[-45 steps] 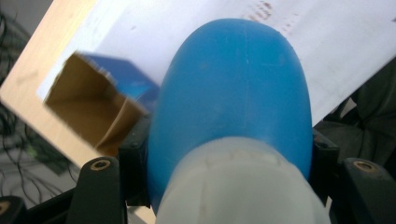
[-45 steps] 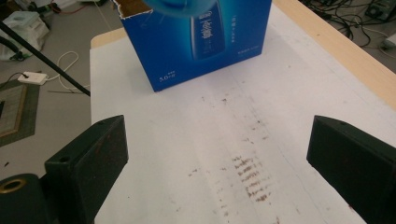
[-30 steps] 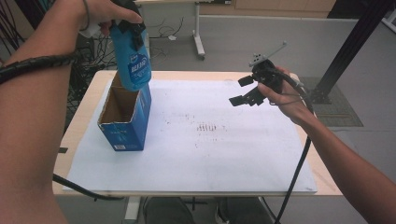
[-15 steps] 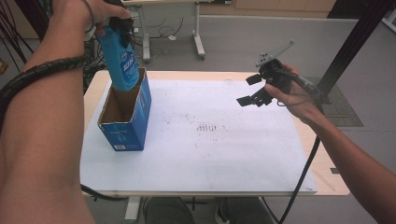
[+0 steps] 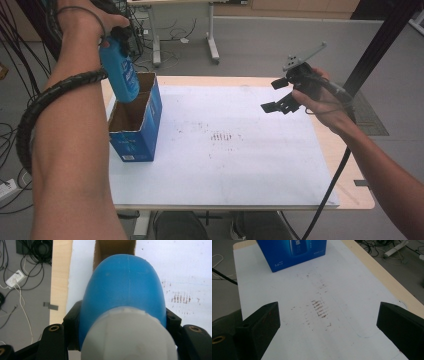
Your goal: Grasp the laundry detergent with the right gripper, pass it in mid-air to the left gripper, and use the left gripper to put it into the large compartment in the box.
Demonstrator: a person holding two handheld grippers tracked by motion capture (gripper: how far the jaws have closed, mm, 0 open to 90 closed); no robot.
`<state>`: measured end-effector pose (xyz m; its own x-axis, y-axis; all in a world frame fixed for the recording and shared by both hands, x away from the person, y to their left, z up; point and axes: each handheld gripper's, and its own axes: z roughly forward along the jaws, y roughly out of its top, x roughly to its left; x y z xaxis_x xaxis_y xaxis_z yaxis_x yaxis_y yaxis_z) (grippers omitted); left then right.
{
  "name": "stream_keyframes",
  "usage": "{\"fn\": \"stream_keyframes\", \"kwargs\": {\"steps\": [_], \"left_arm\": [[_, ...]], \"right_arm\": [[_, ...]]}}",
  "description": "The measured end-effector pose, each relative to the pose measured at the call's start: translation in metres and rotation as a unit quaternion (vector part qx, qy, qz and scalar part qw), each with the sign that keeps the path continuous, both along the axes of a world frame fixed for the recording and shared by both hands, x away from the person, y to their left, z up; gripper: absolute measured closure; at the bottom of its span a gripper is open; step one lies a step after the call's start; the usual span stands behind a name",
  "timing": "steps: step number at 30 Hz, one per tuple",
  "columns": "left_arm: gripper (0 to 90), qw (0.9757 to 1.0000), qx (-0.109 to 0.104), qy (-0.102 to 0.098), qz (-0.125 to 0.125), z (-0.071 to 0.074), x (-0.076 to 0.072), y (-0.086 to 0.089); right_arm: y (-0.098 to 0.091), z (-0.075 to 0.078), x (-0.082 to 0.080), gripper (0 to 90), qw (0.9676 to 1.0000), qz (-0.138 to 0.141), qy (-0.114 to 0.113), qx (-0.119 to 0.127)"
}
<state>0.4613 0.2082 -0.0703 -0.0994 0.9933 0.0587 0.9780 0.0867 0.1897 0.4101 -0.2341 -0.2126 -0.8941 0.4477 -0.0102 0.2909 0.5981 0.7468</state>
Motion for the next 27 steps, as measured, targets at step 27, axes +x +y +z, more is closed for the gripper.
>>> {"fn": "stream_keyframes", "kwargs": {"steps": [27], "left_arm": [[37.3, 0.9996, -0.018, 0.007, 0.020, -0.079, -0.004, 0.021]], "right_arm": [[-0.003, 0.002, -0.004, 5.3, 0.9999, -0.008, -0.003, -0.009]]}}
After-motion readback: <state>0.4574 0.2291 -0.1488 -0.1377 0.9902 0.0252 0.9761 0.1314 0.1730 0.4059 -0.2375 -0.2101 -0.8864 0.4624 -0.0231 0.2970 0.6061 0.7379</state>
